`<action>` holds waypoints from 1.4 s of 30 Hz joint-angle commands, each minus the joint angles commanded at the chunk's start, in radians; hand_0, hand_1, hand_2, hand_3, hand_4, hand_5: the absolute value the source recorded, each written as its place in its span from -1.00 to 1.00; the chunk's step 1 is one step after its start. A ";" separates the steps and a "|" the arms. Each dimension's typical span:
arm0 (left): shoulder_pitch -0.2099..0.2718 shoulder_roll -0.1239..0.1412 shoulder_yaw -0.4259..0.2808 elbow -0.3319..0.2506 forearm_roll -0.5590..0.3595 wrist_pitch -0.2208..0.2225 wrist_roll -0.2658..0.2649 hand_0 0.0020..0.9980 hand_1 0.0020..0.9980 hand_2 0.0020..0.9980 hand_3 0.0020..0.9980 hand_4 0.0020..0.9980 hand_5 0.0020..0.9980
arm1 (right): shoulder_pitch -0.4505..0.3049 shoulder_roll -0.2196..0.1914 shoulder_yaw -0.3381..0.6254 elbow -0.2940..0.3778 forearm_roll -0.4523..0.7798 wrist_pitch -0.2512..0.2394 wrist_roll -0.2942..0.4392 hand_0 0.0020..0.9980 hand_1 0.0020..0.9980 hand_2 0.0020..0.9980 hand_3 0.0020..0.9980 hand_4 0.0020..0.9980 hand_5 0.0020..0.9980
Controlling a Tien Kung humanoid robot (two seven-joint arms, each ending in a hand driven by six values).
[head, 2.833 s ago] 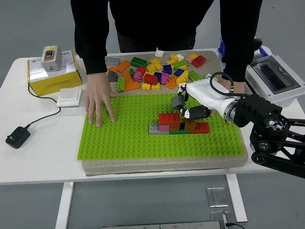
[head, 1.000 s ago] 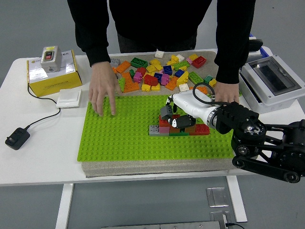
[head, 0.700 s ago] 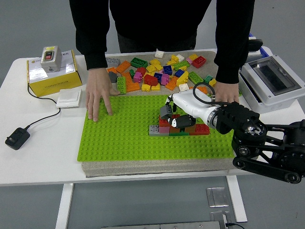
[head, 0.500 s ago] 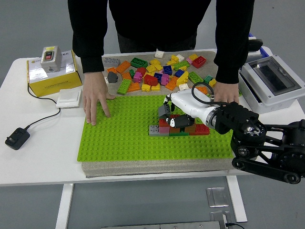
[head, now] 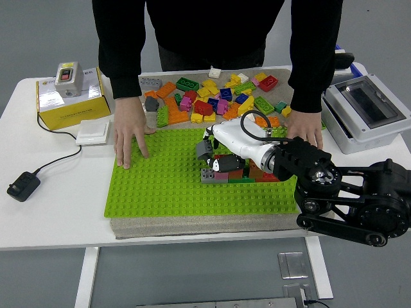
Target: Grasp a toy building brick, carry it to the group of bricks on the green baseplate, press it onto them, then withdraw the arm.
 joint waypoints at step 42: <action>0.003 0.003 -0.005 0.000 0.008 0.000 0.001 0.45 0.40 0.35 0.60 -0.35 0.36 | -0.008 -0.008 0.013 -0.008 -0.051 -0.001 -0.041 -0.92 -0.81 0.20 0.03 -0.17 -0.28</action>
